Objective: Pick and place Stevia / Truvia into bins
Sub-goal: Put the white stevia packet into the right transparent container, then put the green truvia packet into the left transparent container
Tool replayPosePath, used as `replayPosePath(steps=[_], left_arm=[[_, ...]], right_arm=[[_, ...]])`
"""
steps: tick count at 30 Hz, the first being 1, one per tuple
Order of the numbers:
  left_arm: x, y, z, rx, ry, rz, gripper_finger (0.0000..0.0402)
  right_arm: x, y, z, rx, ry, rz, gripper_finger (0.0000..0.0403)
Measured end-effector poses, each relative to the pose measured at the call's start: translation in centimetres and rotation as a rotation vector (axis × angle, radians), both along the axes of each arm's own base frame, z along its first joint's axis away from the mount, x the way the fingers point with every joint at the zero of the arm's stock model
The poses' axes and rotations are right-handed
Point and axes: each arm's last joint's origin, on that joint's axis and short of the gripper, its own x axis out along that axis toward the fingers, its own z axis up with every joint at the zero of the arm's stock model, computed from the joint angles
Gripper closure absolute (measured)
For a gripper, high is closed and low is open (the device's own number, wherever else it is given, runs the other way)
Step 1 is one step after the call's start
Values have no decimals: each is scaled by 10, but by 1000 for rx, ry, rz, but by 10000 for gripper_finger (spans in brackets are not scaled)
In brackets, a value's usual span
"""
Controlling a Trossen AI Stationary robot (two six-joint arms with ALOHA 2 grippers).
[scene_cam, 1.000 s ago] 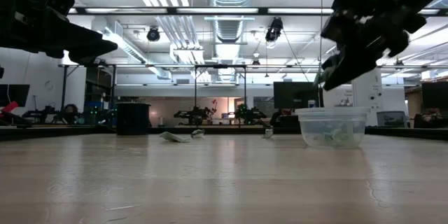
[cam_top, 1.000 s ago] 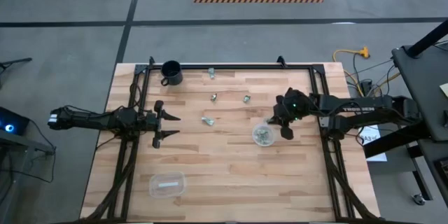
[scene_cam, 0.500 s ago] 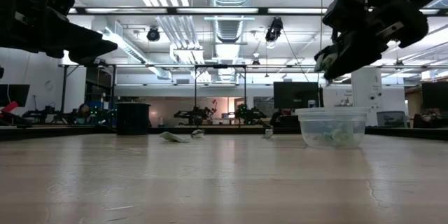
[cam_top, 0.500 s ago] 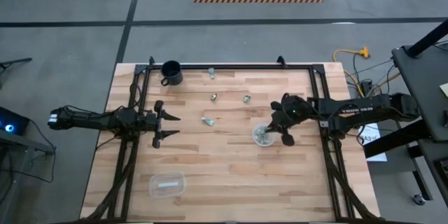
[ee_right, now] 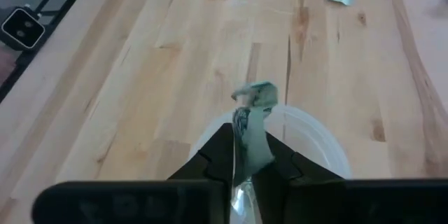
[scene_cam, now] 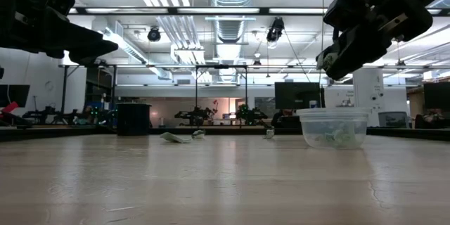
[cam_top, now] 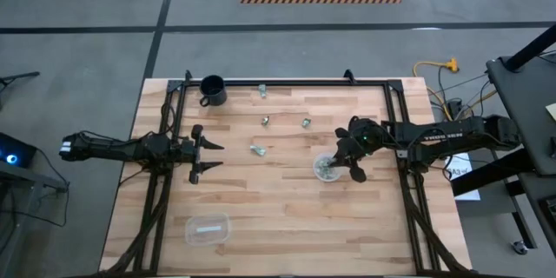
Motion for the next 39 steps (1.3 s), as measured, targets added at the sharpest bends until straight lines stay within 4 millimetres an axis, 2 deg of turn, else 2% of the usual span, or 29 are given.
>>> replayPosePath(steps=[16,22,32,39], left_arm=[[0,0,0,0,0,0,189],[0,0,0,0,-1,0,189],[0,0,0,0,0,0,189],[0,0,0,0,0,0,189]], right_arm=[[0,1,0,25,5,-13,219],[2,0,3,5,-25,-28,190],[2,-6,2,-124,-8,-203,152],[3,-11,2,-237,-10,-325,111]])
